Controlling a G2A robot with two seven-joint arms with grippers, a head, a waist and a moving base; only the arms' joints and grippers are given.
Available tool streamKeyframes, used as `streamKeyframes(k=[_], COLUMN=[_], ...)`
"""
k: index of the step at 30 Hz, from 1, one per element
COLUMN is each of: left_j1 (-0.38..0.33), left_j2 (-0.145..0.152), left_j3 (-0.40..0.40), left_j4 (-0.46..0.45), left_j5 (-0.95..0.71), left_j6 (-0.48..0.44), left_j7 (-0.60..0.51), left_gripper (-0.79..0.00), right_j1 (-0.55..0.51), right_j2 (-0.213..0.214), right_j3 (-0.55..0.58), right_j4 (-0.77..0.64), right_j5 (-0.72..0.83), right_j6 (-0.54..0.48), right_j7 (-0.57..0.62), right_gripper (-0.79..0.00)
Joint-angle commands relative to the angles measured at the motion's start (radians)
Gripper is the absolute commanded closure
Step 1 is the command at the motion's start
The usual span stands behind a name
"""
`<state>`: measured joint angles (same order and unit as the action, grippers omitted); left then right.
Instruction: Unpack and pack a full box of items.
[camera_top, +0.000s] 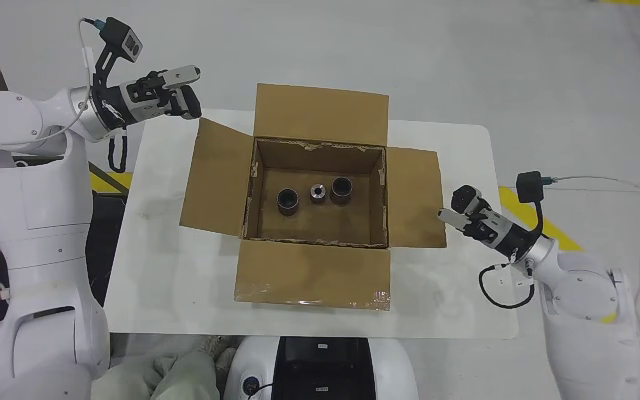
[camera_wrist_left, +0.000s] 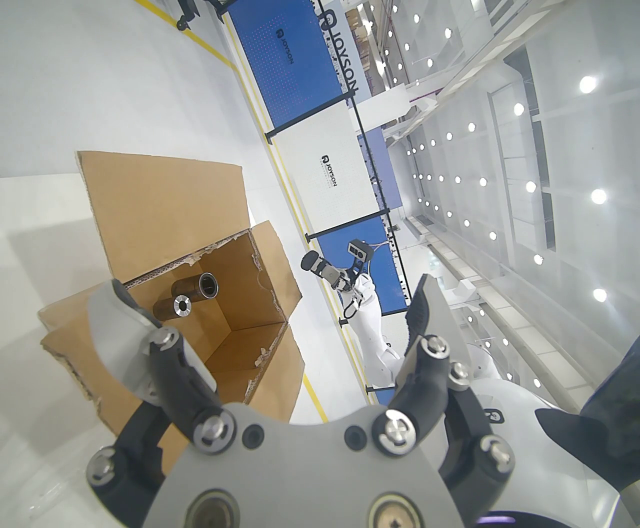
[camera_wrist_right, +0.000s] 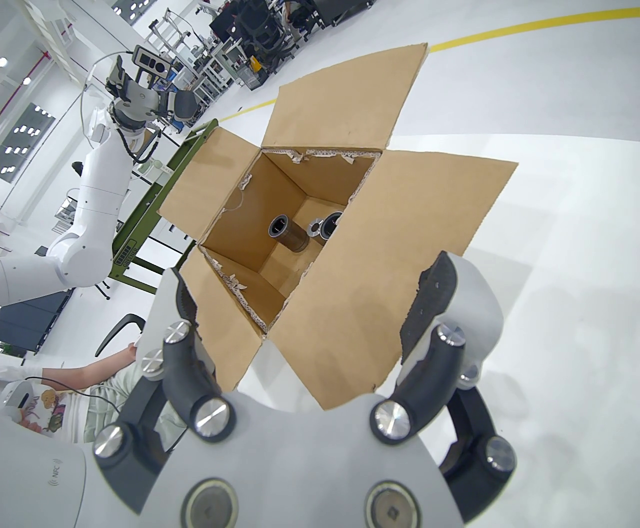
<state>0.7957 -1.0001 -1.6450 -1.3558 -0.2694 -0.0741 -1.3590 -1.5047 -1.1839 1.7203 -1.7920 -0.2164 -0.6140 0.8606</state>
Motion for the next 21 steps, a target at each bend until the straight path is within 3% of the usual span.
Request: streamKeyframes(k=[1, 11, 21], left_j1=[0.0, 0.0, 0.0], left_j2=[0.0, 0.0, 0.0], left_j3=[0.0, 0.0, 0.0], left_j4=[0.0, 0.0, 0.0], left_j5=[0.0, 0.0, 0.0], left_j6=[0.0, 0.0, 0.0], left_j7=[0.0, 0.0, 0.0], left_gripper=[-0.785, -0.785, -0.785], right_j1=[0.0, -0.01, 0.024], right_j2=[0.0, 0.001, 0.023], right_j3=[0.0, -0.009, -0.01], right_j4=[0.0, 0.0, 0.113], right_j5=[0.0, 0.011, 0.201], right_j6=[0.0, 0.024, 0.028], right_j7=[0.0, -0.014, 0.098], right_gripper=[-0.785, -0.785, -0.785])
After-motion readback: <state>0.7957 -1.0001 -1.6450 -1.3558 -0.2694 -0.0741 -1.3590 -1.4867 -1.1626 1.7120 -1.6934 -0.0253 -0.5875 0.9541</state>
